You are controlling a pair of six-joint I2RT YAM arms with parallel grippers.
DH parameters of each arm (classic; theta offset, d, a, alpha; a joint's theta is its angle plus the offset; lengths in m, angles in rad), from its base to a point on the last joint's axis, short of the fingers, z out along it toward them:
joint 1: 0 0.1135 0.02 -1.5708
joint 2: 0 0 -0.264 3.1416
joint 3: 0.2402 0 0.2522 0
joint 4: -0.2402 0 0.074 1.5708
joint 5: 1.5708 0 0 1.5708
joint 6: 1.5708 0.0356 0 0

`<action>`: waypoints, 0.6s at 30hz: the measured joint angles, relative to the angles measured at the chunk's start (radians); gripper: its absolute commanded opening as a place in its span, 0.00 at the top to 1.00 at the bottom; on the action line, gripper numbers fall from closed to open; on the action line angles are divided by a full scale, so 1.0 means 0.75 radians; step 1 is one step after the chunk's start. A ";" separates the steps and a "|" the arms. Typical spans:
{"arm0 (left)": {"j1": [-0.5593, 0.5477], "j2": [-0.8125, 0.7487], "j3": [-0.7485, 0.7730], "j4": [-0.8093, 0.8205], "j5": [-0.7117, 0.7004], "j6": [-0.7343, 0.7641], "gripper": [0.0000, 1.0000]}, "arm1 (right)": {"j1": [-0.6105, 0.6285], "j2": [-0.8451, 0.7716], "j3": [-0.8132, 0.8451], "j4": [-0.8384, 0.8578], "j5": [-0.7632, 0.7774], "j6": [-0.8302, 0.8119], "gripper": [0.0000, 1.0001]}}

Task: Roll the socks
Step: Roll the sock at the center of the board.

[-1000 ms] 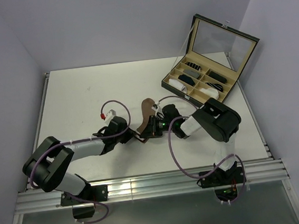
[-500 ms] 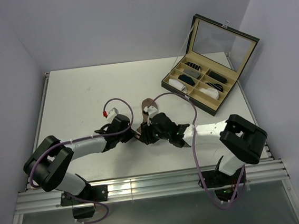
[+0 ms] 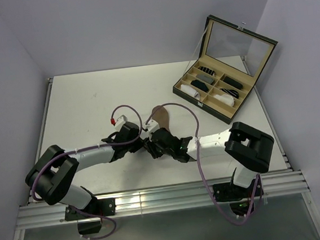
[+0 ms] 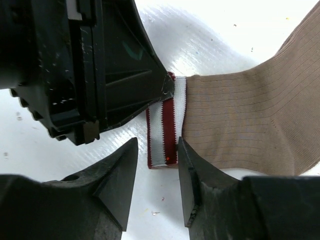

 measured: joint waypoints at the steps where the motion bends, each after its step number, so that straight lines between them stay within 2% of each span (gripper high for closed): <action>1: 0.000 0.001 0.000 0.000 0.001 0.000 1.00 | 0.004 0.006 0.002 -0.001 0.008 -0.006 0.57; 9: 0.000 0.001 0.001 -0.001 0.001 -0.001 1.00 | 0.058 0.062 0.050 -0.025 0.094 -0.042 0.61; 11: 0.003 0.001 0.001 -0.001 0.008 -0.003 1.00 | 0.068 0.086 0.060 -0.032 0.116 -0.043 0.65; 14: 0.008 0.002 0.000 -0.002 0.011 -0.006 1.00 | 0.074 0.110 0.080 -0.043 0.153 -0.034 0.82; 15: 0.011 0.002 0.000 -0.002 0.011 -0.007 0.99 | 0.074 0.113 0.083 -0.045 0.158 -0.030 0.94; 16: 0.011 0.002 0.000 -0.002 0.011 -0.007 0.97 | 0.077 0.116 0.087 -0.049 0.165 -0.025 0.99; 18: 0.012 0.000 -0.001 -0.001 0.009 -0.008 0.90 | 0.077 0.119 0.090 -0.051 0.164 -0.013 1.00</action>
